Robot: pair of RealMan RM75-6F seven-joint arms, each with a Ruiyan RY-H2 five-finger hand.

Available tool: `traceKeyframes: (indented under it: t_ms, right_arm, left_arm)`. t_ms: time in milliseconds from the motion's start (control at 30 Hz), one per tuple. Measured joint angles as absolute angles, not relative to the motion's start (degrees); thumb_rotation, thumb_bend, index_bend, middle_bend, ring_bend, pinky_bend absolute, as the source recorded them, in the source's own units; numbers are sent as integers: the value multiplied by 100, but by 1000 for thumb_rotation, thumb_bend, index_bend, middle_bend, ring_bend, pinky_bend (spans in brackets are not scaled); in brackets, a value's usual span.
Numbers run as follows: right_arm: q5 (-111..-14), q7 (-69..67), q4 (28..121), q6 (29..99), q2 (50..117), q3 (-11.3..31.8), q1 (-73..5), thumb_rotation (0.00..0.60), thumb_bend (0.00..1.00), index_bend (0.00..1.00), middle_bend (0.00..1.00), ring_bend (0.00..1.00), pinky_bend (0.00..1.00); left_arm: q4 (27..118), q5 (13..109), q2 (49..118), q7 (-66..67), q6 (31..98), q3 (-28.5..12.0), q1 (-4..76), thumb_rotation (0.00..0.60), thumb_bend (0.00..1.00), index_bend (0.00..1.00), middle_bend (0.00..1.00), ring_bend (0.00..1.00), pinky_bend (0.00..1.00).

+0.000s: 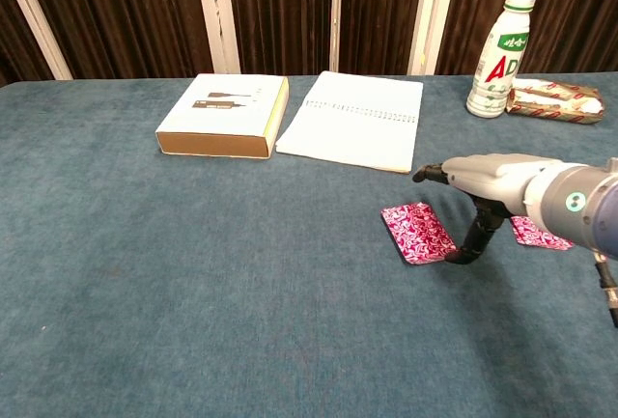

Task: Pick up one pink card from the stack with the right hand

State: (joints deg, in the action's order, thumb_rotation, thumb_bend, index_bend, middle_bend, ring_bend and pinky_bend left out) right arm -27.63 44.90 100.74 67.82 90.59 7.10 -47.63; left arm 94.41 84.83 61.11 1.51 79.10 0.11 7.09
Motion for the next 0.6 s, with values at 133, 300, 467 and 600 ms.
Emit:
traceKeyframes:
  t_ms: [133, 300, 467, 600]
  right_arm:
    - [-2751, 4524, 10252, 6855, 8956, 630, -4704, 600, 291, 0, 0, 0, 0]
    - [-3059, 4505, 10535, 7020, 8717, 440, -4566, 600, 291, 0, 0, 0, 0]
    - [-3872, 4368, 10902, 7394, 8202, 58, -4253, 600, 290, 0, 0, 0, 0]
    - [-4844, 4093, 11090, 7849, 7701, -371, -3861, 600, 291, 0, 0, 0, 0]
  left_arm:
    - [9445, 8486, 6117, 168, 7927, 9, 704, 600, 40, 0, 0, 0, 52]
    - [9427, 8502, 6123, 162, 7996, -4, 685, 600, 40, 0, 0, 0, 50]
    - [9377, 8575, 6147, 148, 8136, -10, 641, 600, 40, 0, 0, 0, 14]
    - [9310, 8639, 6197, 159, 8266, -21, 606, 600, 40, 0, 0, 0, 0]
